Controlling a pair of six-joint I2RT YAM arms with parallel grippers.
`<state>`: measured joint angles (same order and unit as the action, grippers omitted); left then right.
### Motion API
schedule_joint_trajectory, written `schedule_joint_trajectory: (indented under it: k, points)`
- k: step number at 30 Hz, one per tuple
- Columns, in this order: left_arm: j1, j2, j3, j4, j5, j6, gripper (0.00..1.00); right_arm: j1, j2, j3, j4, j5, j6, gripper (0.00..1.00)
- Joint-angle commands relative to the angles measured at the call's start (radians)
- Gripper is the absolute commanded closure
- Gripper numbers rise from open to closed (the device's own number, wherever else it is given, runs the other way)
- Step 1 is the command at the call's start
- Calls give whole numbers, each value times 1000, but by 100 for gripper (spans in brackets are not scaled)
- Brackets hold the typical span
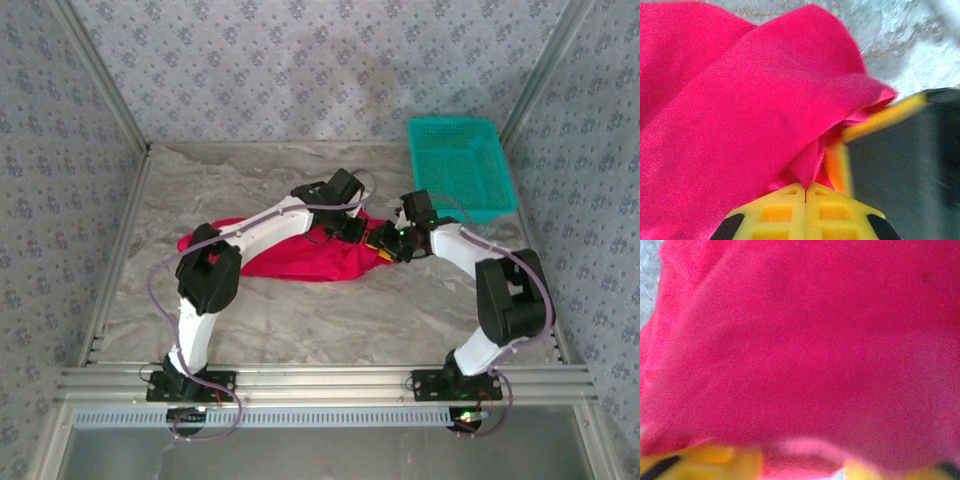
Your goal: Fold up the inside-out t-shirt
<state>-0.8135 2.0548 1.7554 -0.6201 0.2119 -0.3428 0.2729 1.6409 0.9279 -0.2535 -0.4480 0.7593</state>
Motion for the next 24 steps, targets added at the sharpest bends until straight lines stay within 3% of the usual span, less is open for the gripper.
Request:
schedule_joint_trajectory:
  k: [1, 3, 9, 13, 16, 22, 24]
  points:
    - [5, -70, -4, -21, -23, -16, 100, 0, 53, -4, 71, -36, 57, 89]
    - [14, -87, -6, -24, -24, -17, 100, -1, 13, -35, 34, -18, 20, 100]
    - [55, -118, -37, -15, 11, -41, 100, -20, -185, -208, -77, 105, -82, 100]
    - [62, -128, -70, 15, 35, -56, 91, -24, -204, -250, -72, 117, -87, 100]
    - [62, -122, -81, 20, 51, -60, 72, -25, -207, -249, -53, 100, -83, 100]
    - [63, -106, -134, 65, 71, -91, 63, -2, -214, -186, -47, 65, -68, 99]
    - [62, -98, -149, 88, 92, -106, 63, 10, -215, -169, -49, 61, -63, 93]
